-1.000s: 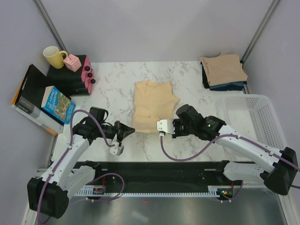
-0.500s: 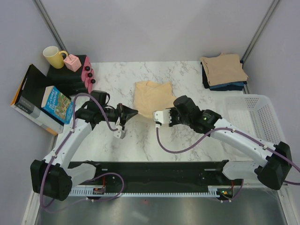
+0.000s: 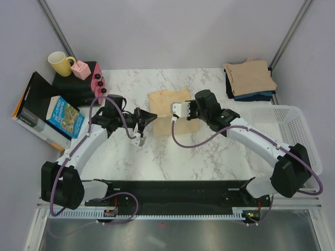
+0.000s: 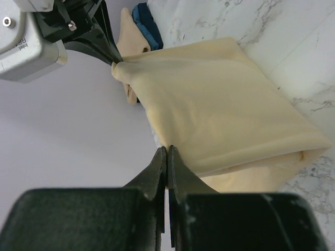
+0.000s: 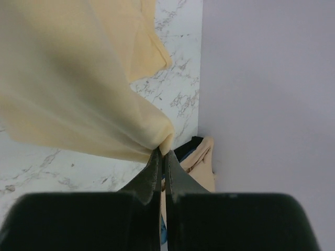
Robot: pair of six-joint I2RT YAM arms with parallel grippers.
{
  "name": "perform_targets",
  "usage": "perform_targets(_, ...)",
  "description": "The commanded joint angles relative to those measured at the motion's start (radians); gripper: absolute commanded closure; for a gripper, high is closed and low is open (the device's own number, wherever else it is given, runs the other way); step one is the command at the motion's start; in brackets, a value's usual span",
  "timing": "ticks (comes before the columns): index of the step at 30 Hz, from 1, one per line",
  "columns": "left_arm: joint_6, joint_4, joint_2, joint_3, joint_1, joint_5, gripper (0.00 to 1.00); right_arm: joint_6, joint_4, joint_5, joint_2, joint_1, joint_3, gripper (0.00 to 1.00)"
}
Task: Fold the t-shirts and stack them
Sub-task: Fold the tshirt
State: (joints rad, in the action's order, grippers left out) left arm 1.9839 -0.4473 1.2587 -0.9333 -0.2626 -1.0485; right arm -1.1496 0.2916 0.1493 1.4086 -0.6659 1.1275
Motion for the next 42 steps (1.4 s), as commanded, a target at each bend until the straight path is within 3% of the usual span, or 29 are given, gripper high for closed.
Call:
perform_targets(1,0.043,0.172,0.047,-0.033,0.01,-0.005,0.98,-0.045,-0.117,0.006,0.056,0.025,0.101,1.0)
perform_targets(15,-0.042,0.344,0.153,-0.111,0.029,0.059,0.98,-0.09,-0.175,-0.025,0.25,0.074,0.307,1.0)
perform_targets(24,-0.06,0.414,0.248,-0.147,0.066,0.111,0.98,-0.091,-0.235,-0.037,0.323,0.106,0.319,1.0)
perform_targets(36,0.036,0.443,0.367,-0.125,0.065,0.114,0.98,-0.073,-0.38,-0.018,0.415,0.111,0.296,1.0)
perform_targets(42,0.012,0.495,0.364,-0.115,0.065,0.104,0.98,-0.053,-0.439,0.003,0.4,0.115,0.275,1.0)
